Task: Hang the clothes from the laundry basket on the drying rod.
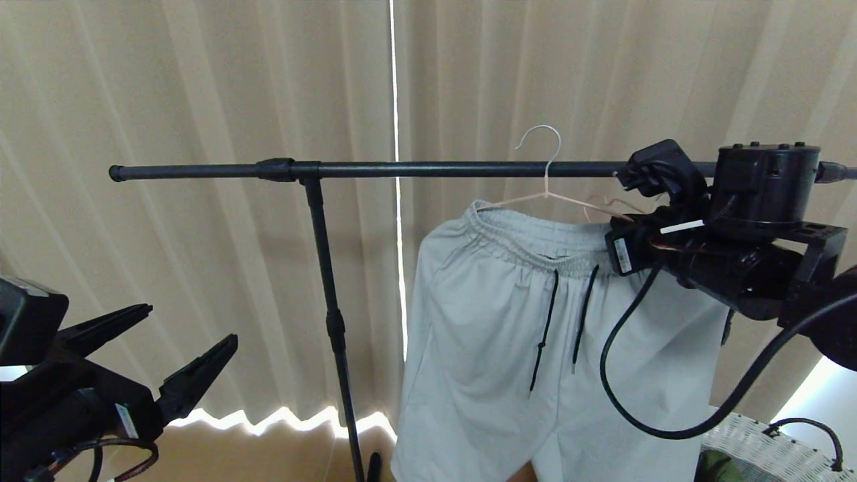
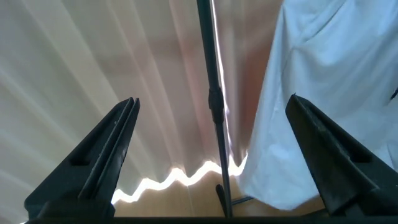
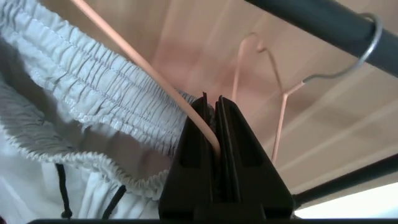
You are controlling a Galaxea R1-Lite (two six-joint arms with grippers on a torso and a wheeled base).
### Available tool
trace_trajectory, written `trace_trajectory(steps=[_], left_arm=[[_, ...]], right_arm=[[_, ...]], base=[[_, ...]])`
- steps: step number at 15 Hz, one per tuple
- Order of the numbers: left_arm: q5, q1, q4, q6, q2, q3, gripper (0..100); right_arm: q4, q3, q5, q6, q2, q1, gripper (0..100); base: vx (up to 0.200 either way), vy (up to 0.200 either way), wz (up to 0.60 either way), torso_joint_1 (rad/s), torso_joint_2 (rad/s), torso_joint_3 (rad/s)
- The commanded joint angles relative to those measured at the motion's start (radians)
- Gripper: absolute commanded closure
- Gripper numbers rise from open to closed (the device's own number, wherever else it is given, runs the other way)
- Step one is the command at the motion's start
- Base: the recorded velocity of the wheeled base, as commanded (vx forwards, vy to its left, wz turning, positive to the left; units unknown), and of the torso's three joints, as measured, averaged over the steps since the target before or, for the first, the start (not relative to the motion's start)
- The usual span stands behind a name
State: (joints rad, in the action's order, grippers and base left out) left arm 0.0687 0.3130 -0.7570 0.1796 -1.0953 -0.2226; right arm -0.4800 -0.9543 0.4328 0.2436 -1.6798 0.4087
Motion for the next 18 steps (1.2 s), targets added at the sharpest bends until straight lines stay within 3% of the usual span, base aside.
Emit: trace_trajectory(steps=[1,3,10,13,18], left_arm=[[0.0,0.0,-0.001,0.0,0.003,0.0,0],[-0.001,0.0,-0.001,-0.002,0.014,0.0,0],[-0.001,0.003,-0.001,0.0,0.018,0.0,0],[-0.001,0.003,-0.001,-0.002,0.018,0.0,0],[-0.001,0.003,-0.001,-0.002,0.017,0.0,0]], right_arm=[[0.003,-0.08,0.03,0.0,-0.083,0.002,100],[0.003,-0.123,0.038,0.0,-0.107,-0.004,100],[0.017,-0.124,0.054,0.006,-0.15,-0.005,100],[0.08,-0.129,0.055,0.006,-0.14,0.015,100],[0.112,-0.13,0.055,0.072,-0.126,0.055,100]], base=[[0.0,0.0,0.0,0.0,0.0,0.0],[0.0,0.0,0.0,0.0,0.0,0.0],[0.0,0.0,0.0,0.0,0.0,0.0],[0.0,0.0,0.0,0.0,0.0,0.0],[0.0,0.0,0.0,0.0,0.0,0.0]])
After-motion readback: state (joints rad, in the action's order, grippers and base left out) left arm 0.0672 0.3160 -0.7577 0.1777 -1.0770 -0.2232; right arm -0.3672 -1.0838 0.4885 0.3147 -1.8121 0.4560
